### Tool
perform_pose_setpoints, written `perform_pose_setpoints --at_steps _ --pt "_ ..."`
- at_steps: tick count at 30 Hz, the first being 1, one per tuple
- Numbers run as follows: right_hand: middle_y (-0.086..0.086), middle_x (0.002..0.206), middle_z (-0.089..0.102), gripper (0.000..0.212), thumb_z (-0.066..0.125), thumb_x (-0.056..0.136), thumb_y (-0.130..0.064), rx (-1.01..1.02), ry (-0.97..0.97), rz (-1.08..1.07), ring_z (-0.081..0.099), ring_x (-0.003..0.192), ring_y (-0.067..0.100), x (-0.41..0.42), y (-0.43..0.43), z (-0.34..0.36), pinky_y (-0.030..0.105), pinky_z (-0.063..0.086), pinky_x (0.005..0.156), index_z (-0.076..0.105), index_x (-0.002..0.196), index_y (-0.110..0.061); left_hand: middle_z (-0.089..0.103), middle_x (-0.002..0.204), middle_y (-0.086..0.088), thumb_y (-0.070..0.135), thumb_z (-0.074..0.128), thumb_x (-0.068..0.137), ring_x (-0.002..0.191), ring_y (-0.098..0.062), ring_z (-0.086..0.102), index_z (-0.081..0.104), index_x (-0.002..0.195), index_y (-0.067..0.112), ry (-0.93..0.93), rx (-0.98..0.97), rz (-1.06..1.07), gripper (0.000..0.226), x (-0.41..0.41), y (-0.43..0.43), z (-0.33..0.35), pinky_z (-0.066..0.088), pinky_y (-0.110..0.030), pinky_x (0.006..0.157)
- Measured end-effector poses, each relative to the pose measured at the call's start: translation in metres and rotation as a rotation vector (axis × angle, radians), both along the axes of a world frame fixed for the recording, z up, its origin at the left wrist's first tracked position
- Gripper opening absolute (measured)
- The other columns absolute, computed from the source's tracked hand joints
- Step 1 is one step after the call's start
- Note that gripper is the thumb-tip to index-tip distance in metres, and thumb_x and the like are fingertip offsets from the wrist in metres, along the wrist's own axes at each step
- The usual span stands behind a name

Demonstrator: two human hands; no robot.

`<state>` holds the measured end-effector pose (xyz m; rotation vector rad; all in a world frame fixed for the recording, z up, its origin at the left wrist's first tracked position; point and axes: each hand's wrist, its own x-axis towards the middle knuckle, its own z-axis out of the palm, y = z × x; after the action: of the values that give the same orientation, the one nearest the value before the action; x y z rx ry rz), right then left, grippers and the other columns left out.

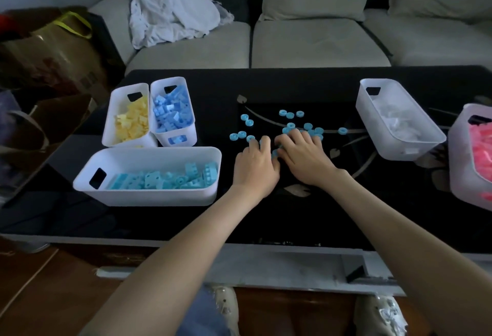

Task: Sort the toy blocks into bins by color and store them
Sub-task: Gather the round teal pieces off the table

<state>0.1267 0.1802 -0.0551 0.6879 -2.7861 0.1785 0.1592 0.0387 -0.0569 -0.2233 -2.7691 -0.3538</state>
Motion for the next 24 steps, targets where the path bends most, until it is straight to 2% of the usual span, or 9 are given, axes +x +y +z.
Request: perform_pose_setpoints --at_steps 3,7,10,13,17,21,24 --pt "0.003 0.108 0.05 0.024 0.034 0.098 -0.031 0.042 0.049 0.034 0.052 0.095 0.023 0.002 0.0 0.003 0.036 0.038 0.079 0.048 0.111 -0.016 0.058 0.101 -0.011 0.029 0.042 0.093 0.08 -0.026 0.058 0.047 0.115 0.007 -0.009 -0.047 0.032 0.031 0.001 0.0 0.0 0.034 -0.032 0.063" --pt "0.0 0.096 0.054 0.024 0.037 0.098 -0.033 -0.034 0.0 0.0 0.055 0.086 0.018 0.004 -0.002 0.004 0.03 0.041 0.068 0.05 0.1 -0.014 0.062 0.089 -0.009 0.031 0.04 0.094 0.073 -0.026 0.059 0.052 0.102 0.007 -0.032 -0.089 0.068 0.029 0.002 0.002 0.0 0.032 -0.032 0.058" --pt "-0.004 0.082 0.05 0.026 0.035 0.098 -0.036 -0.009 -0.008 -0.088 0.055 0.076 0.016 0.004 -0.006 0.002 0.028 0.037 0.057 0.049 0.093 -0.015 0.063 0.084 -0.007 0.032 0.04 0.095 0.071 -0.025 0.059 0.056 0.097 0.007 -0.039 -0.077 0.076 0.029 0.003 0.002 0.001 0.032 -0.03 0.056" --pt "-0.004 0.075 0.047 0.026 0.035 0.098 -0.035 0.022 0.029 -0.142 0.048 0.065 0.015 0.005 -0.007 0.001 0.028 0.03 0.054 0.047 0.087 -0.015 0.063 0.08 -0.006 0.032 0.041 0.093 0.069 -0.022 0.055 0.058 0.093 0.008 -0.02 -0.092 0.103 0.029 0.005 0.002 0.001 0.03 -0.029 0.053" --pt "-0.003 0.069 0.05 0.025 0.034 0.099 -0.031 0.032 0.039 -0.173 0.044 0.057 0.015 0.007 -0.008 0.003 0.027 0.024 0.049 0.04 0.079 -0.016 0.062 0.075 -0.005 0.032 0.04 0.094 0.062 -0.021 0.052 0.057 0.095 0.008 -0.04 -0.087 0.095 0.029 0.006 0.002 0.004 0.029 -0.028 0.051" --pt "-0.002 0.066 0.052 0.024 0.036 0.098 -0.028 0.021 0.009 -0.198 0.046 0.053 0.017 0.009 -0.008 0.006 0.026 0.027 0.048 0.041 0.08 -0.014 0.06 0.072 -0.006 0.029 0.038 0.097 0.059 -0.023 0.053 0.055 0.097 0.006 -0.069 -0.107 0.059 0.029 0.006 0.004 0.008 0.031 -0.028 0.05" --pt "0.0 0.065 0.055 0.022 0.038 0.098 -0.024 0.028 0.003 -0.212 0.046 0.049 0.018 0.012 -0.01 0.008 0.025 0.024 0.043 0.039 0.078 -0.014 0.052 0.067 -0.004 0.027 0.036 0.098 0.057 -0.023 0.052 0.053 0.099 0.005 -0.092 -0.166 0.053 0.028 0.007 0.007 0.011 0.027 -0.027 0.046"
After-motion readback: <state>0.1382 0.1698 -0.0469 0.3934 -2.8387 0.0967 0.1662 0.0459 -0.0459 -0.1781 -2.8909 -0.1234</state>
